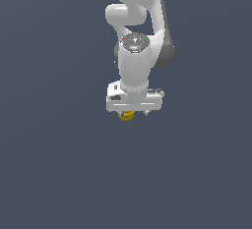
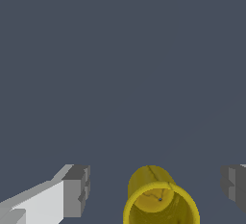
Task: Pick up the object and move it to a goal position.
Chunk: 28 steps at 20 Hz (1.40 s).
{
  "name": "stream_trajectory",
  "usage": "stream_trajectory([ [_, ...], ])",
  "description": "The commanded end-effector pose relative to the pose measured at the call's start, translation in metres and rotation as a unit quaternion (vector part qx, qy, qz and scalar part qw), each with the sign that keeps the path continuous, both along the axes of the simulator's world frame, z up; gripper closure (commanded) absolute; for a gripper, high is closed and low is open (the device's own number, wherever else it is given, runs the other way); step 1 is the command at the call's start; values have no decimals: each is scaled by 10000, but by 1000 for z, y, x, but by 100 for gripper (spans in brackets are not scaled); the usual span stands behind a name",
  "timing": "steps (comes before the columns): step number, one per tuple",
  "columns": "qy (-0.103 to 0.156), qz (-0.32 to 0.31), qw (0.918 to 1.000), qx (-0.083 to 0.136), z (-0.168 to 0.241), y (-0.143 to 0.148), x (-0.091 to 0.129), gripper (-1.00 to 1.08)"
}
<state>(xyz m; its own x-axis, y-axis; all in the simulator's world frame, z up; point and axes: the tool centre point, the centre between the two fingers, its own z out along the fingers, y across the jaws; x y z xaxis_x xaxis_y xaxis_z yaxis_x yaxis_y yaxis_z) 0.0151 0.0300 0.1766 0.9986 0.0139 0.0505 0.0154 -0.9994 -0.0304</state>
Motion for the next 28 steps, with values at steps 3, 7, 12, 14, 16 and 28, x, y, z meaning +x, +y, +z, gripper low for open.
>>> stream_trajectory([
  [3,-1,8,10000,0,1,-1,0,-20],
  [7,-4,51,10000,-2,4,-4,2,-20],
  [12,-1,59,10000,6,3,-5,1,-20],
  [14,7,76,10000,23,2,-6,0,-20],
  [16,18,101,9999,49,-1,-8,-2,-20],
  [28,123,418,9983,390,-30,-34,-31,-20],
])
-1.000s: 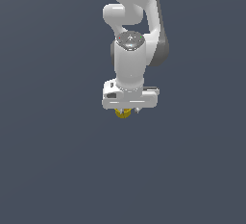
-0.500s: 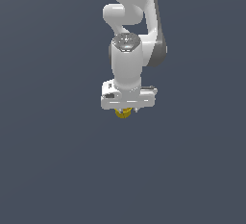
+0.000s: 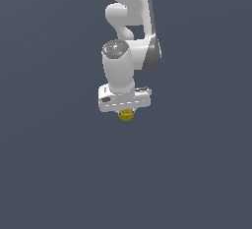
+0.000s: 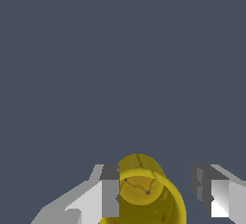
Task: Pick up the object and move it to a goal position.
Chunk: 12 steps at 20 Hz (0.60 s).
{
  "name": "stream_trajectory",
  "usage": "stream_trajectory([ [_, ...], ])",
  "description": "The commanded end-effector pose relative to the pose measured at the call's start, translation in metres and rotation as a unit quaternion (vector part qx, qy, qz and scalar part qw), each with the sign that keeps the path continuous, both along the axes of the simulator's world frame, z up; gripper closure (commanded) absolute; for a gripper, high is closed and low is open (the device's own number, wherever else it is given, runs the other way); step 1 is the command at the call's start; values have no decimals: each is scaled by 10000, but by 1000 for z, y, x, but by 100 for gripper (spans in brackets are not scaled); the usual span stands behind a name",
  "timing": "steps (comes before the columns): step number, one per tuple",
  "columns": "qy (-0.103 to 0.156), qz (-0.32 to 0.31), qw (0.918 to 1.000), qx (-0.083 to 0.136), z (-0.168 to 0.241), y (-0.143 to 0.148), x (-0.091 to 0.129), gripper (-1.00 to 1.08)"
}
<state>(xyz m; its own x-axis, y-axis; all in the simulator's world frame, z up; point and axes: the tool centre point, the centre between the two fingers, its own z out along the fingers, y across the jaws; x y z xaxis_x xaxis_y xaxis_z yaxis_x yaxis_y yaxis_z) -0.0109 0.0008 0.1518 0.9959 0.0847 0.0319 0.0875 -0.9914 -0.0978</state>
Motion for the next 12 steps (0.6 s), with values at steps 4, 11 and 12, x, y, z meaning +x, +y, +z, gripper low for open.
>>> stream_trajectory([
  [4,39,199,9995,228,-19,-17,-22,-20],
  [11,44,413,9980,475,-41,-36,-51,-20],
  [12,42,435,9978,501,-43,-38,-54,-20],
])
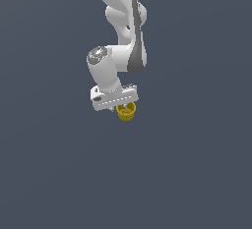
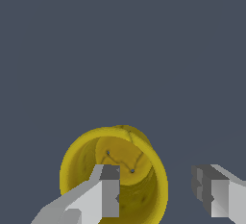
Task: Pick up the object and move it to a goal position.
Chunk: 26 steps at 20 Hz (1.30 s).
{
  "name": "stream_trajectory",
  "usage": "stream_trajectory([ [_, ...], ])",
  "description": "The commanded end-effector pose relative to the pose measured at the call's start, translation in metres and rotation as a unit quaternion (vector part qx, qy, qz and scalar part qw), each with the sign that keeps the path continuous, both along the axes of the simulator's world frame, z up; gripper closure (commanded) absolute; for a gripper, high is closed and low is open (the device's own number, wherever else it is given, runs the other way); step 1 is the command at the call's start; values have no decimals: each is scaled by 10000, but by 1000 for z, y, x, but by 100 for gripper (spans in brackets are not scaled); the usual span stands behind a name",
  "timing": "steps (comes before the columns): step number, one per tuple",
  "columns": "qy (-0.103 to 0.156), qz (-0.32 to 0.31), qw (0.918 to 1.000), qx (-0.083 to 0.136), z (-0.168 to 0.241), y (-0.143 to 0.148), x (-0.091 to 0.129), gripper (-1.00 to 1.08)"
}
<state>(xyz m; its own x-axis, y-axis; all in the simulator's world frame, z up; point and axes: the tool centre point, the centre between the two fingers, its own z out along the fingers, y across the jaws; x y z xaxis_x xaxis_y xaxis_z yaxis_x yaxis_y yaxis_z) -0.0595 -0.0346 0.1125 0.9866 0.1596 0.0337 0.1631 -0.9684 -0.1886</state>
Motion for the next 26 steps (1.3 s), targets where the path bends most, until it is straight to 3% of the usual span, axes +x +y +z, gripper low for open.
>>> stream_trajectory([
  [1,-8,63,10000,69,-6,-5,-9,-20],
  [10,-25,166,9997,189,-17,-15,-26,-20],
  [26,-25,172,9997,194,-46,-9,-28,-20],
])
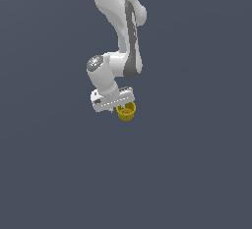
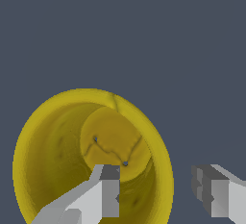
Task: Pick up the object and move it to a goal position.
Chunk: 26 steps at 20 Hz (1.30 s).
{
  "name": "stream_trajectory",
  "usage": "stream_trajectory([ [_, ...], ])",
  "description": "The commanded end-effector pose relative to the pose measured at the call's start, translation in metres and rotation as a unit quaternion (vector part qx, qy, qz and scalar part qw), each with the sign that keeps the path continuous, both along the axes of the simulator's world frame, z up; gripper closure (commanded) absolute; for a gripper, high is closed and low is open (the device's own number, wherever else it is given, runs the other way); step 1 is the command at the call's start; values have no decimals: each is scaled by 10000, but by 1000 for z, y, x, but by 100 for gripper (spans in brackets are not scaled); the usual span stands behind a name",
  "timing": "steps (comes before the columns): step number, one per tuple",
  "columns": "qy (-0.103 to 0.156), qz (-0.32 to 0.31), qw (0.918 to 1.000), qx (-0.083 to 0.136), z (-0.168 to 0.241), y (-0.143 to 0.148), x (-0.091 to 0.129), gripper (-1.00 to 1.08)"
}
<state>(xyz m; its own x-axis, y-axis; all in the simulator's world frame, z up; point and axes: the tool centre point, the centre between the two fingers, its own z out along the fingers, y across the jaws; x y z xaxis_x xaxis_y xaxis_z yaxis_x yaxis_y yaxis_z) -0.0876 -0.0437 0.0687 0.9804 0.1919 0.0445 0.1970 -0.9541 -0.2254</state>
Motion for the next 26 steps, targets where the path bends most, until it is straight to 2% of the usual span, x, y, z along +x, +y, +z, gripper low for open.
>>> stream_trajectory([
  [1,-5,0,10000,-1,-3,1,0,-20],
  [2,-5,0,10000,-1,-3,1,0,108],
  [16,-4,-3,10000,-2,2,4,2,108],
  [26,-2,-2,10000,-9,54,41,24,108],
])
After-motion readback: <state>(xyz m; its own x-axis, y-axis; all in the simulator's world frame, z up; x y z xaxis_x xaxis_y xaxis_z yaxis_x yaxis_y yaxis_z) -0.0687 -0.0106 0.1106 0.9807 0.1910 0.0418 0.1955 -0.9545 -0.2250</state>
